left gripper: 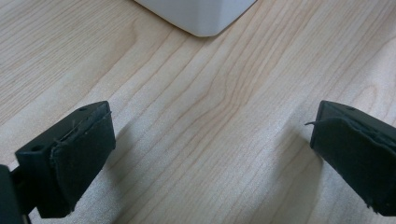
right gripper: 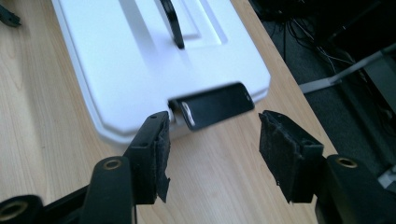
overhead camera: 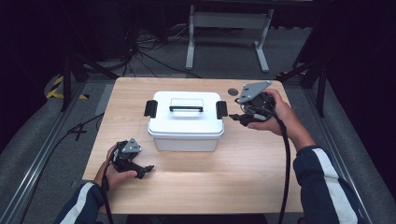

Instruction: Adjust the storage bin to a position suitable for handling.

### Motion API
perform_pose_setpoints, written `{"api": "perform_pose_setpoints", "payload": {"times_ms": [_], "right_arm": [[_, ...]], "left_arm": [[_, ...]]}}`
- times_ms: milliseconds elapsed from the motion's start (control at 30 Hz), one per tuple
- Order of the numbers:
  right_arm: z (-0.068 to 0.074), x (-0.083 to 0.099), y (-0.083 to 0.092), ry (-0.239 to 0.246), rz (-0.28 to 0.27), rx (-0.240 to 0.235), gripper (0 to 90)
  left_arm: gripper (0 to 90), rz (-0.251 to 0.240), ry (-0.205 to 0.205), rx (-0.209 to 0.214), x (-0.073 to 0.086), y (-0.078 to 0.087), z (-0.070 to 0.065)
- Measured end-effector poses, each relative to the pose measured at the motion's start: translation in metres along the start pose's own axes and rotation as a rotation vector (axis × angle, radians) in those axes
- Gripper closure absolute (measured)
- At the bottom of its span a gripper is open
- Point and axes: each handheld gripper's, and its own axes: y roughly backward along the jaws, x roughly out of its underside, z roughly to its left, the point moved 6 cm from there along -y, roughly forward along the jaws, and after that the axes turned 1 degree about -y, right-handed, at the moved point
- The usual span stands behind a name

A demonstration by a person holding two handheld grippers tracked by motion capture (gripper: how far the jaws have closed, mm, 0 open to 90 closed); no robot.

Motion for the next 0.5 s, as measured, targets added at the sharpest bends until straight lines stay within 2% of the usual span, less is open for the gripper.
{"api": "perform_pose_setpoints", "payload": {"times_ms": [167, 200, 233, 500], "right_arm": [[0.007, -0.031, -0.017, 0.062, 0.006, -0.035, 45.1], [0.007, -0.031, -0.017, 0.062, 0.006, -0.035, 45.1], [0.010, -0.040, -0.023, 0.075, 0.003, -0.049, 45.7], [0.016, -0.059, -0.044, 0.105, 0.034, -0.073, 47.8]], "left_arm": [[0.4, 0.000, 0.000, 0.000, 0.000, 0.000, 0.000], [0.4, 0.000, 0.000, 0.000, 0.000, 0.000, 0.000], [0.5, 0.000, 0.000, 0.000, 0.000, 0.000, 0.000], [0.5, 0.000, 0.000, 0.000, 0.000, 0.000, 0.000]]}}
